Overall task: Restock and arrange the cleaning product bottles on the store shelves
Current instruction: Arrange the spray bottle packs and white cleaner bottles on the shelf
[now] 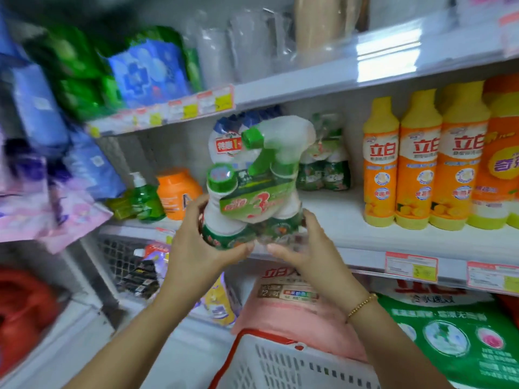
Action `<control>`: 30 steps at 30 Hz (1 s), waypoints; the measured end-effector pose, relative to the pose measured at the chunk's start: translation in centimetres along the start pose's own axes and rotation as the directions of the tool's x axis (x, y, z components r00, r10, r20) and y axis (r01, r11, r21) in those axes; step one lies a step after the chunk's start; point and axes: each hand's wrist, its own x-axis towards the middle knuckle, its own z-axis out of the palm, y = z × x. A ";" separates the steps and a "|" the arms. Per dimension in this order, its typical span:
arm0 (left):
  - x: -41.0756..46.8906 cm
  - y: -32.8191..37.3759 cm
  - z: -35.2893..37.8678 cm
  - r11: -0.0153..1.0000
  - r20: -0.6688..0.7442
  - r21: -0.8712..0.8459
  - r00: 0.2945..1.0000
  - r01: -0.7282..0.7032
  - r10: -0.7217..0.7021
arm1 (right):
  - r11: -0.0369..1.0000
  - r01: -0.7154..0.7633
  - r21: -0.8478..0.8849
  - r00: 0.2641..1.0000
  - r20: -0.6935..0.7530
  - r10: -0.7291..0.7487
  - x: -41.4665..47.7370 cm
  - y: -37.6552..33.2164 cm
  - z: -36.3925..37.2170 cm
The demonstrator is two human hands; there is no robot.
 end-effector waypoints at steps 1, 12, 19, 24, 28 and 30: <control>-0.8 0.1 -0.9 1.000 0.001 -0.004 1.000 -0.002 0.002 | 0.997 -0.007 0.079 0.999 0.054 0.002 -0.2 -0.2 0.7; -5.3 -0.1 -5.8 0.995 -0.076 -0.038 0.992 0.094 -0.096 | 0.948 -0.003 0.318 0.978 0.201 -0.064 -1.9 -2.7 3.9; -5.4 -1.0 -7.1 0.917 -0.181 -0.296 0.927 0.268 -0.329 | 0.914 0.066 0.399 0.970 0.188 -0.153 -1.5 -4.8 6.4; -4.8 -0.9 -8.6 0.813 -0.082 -0.470 0.900 0.345 -0.429 | 0.903 0.098 0.419 0.962 0.194 -0.194 -1.4 -5.5 7.7; -4.7 -1.4 -10.3 0.764 0.050 -0.493 0.890 0.417 -0.453 | 0.868 0.094 0.488 0.964 0.171 -0.201 -1.1 -5.6 7.9; -4.8 -1.4 -11.2 0.748 0.115 -0.507 0.894 0.427 -0.432 | 0.855 0.086 0.511 0.961 0.184 -0.206 -0.9 -5.3 8.1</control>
